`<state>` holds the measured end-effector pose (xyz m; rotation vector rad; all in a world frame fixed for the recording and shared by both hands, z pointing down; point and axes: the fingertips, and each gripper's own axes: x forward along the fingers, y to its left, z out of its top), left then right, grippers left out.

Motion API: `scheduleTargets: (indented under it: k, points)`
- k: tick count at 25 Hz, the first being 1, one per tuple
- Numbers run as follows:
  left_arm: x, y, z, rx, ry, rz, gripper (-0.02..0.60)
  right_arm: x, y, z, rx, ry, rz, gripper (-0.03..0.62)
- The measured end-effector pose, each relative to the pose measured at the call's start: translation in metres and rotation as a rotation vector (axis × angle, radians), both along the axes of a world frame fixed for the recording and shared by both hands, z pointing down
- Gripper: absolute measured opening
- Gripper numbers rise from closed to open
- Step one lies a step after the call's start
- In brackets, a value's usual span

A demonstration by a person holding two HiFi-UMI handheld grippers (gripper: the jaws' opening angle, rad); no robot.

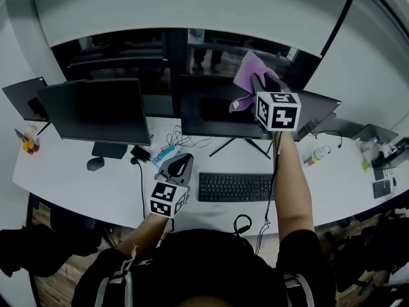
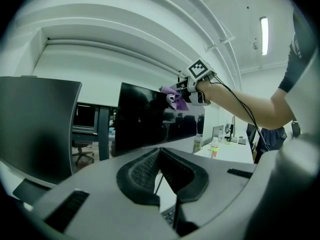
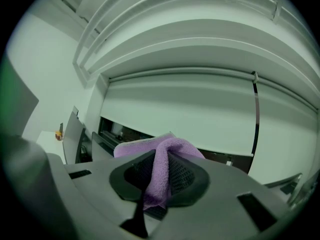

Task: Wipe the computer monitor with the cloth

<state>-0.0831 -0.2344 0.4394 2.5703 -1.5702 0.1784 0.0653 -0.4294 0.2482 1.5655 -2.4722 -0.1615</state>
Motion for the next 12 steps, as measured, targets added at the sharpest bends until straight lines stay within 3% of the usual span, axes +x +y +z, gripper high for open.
scheduleTargets:
  k: [12]
  points:
    - [0.049, -0.007, 0.003, -0.004, -0.006, 0.033, 0.012, 0.073, -0.010, 0.002, -0.024, -0.004, 0.064, 0.080]
